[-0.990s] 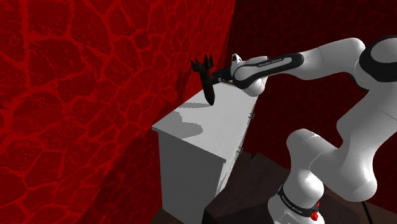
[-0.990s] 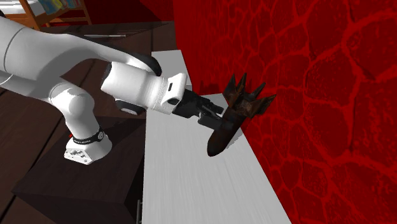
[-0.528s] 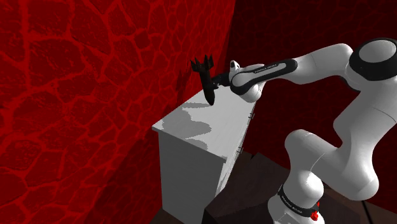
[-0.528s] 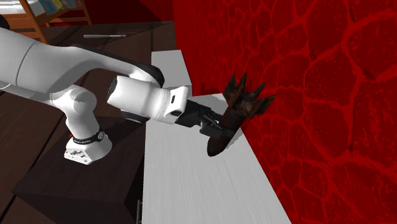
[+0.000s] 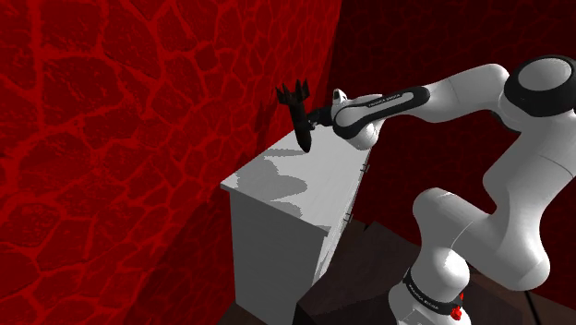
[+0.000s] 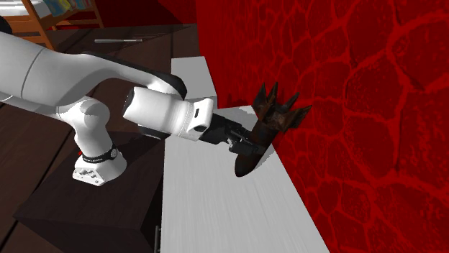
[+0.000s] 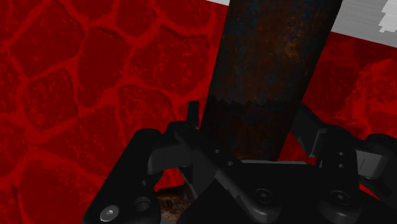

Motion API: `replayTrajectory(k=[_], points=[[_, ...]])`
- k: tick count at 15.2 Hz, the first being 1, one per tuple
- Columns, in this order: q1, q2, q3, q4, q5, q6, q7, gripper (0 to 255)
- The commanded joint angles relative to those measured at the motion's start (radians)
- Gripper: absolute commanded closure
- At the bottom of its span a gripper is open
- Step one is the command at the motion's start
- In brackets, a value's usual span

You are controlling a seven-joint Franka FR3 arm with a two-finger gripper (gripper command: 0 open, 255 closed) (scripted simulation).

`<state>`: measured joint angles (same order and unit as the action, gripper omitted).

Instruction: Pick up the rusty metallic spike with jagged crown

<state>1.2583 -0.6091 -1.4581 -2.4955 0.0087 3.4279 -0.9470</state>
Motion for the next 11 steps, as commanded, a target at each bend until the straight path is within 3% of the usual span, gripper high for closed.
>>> replayTrajectory(k=[1,3,11], points=[[0.001,0.001,-0.003,0.0,0.0,0.0,-0.001,255],[-0.005,0.0,0.001,-0.002,-0.001,-0.002,-0.001,255],[-0.136,0.035,0.152,0.032,0.018,-0.101,0.044,255]])
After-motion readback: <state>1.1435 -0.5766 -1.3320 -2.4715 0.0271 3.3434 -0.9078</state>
